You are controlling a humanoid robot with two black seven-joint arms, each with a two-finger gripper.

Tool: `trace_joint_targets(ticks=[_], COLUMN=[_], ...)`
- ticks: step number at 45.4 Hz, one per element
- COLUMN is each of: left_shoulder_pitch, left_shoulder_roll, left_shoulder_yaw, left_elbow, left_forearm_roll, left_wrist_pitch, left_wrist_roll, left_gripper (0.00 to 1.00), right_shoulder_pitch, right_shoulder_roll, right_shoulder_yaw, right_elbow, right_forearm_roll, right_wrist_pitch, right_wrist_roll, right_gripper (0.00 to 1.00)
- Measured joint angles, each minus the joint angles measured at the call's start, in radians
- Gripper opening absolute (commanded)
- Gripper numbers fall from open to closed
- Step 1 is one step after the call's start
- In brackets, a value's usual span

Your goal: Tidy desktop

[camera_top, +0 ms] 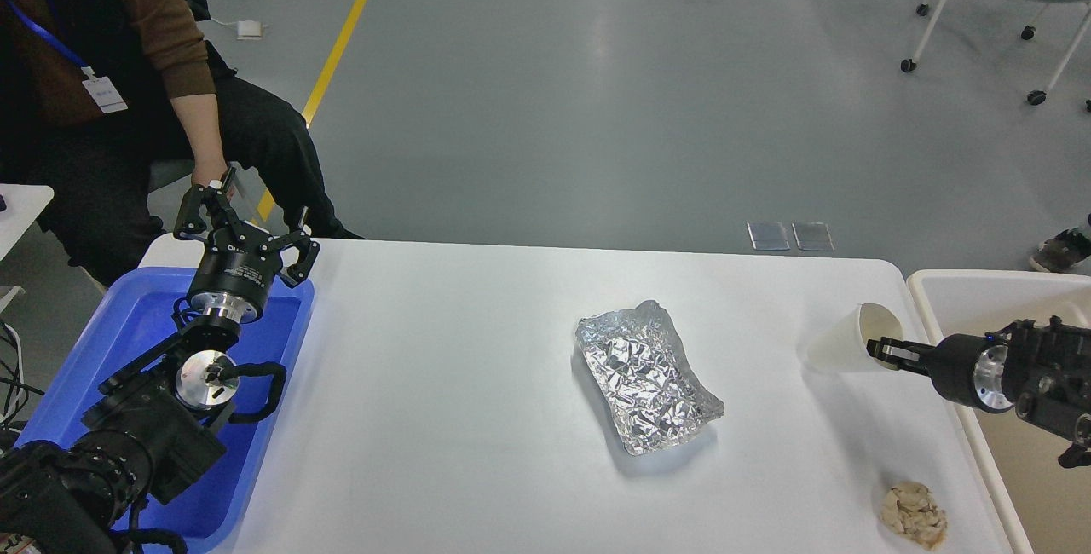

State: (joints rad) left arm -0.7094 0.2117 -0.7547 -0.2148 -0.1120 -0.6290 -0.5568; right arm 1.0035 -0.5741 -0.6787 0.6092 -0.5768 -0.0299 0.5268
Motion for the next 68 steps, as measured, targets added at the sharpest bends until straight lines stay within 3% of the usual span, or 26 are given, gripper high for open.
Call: trace_joint_targets(ticks=[9,23,34,43,56,63,68], left_shoulder_pitch=[0.0,0.0,0.0,0.0,0.0,0.0,0.0], left_shoulder_roll=[0.0,0.0,0.0,0.0,0.0,0.0,0.0], left_shoulder_yaw=[0.0,0.0,0.0,0.0,0.0,0.0,0.0], left_elbow=[0.0,0.0,0.0,0.0,0.0,0.0,0.0], left_forearm_roll=[0.0,0.0,0.0,0.0,0.0,0.0,0.0], left_wrist_pitch=[0.0,0.0,0.0,0.0,0.0,0.0,0.0], left_wrist_roll=[0.0,0.0,0.0,0.0,0.0,0.0,0.0], left_gripper=[1.0,1.0,1.0,1.0,1.0,1.0,1.0], right_shoulder_pitch=[0.056,0.288,0.413,0.453,0.376,0.278,0.194], right_shoulder_roll=[-0.089,-0.229,-0.277,-0.29,-0.297,-0.3,-0.3], right_shoulder_yaw=[0.102,0.157,0.168,0.172,0.174,0.177,0.181], right_elbow=[0.126,0.385,0.44,0.364,0.126,-0.015,-0.123], right_forearm_roll=[0.018,0.1,0.212,0.342,0.504,0.566,0.598], right_wrist_pitch=[0.016,0.024,0.027,0.028,0.028,0.028,0.028], right_wrist_roll=[0.031,0.036,0.033,0.031,0.007,-0.031,-0.082], right_gripper=[0.0,0.0,0.0,0.0,0.0,0.0,0.0])
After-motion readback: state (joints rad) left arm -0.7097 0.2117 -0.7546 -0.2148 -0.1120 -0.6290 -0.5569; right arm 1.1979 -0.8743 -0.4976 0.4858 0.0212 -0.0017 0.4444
